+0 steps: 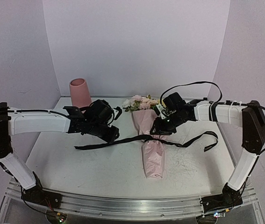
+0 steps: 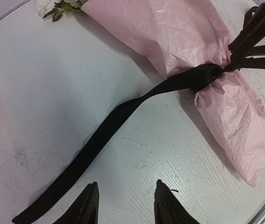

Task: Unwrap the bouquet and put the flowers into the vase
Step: Untie the ribbon from the wrapping paper.

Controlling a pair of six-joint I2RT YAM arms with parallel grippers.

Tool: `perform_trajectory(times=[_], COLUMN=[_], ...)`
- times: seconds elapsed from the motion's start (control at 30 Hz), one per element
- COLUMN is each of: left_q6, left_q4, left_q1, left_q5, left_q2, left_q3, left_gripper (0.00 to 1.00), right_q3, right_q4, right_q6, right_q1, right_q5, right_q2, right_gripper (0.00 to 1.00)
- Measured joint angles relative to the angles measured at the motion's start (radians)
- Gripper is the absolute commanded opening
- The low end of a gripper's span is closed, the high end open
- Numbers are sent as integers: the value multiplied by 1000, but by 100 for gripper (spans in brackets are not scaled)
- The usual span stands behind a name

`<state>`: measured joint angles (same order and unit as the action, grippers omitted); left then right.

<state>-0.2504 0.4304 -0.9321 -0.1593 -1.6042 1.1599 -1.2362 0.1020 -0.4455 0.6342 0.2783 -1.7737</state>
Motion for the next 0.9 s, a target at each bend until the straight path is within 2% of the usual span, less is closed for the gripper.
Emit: perform_trajectory(times=[0.27, 0.5, 0.6, 0.7, 0.83, 0.9], left_q6=[46, -35, -88, -123, -173, -183], left_q4=[-32, -55, -87, -149, -288, -327], left_q1=[0, 0, 0, -4, -12, -16], left_q5=[78, 147, 184, 202, 183, 164], left_q2=[-161, -215, -217, -209, -114, -75], left_q3=[119, 220, 243, 232, 100, 82], left_gripper=[42, 46, 47, 56, 63, 72], right_q3=[0, 0, 1, 15, 88, 94], right_q4=[-8, -22, -32, -73, -149, -167], right_q6=[25, 24, 23, 29, 34, 30], right_q1=[0, 0, 0, 0, 0, 0], right_q5=[-6, 3, 8, 8, -38, -64], right_q2=[-14, -9, 16, 71, 234, 287], right_gripper=[34, 34, 26, 27, 31, 34])
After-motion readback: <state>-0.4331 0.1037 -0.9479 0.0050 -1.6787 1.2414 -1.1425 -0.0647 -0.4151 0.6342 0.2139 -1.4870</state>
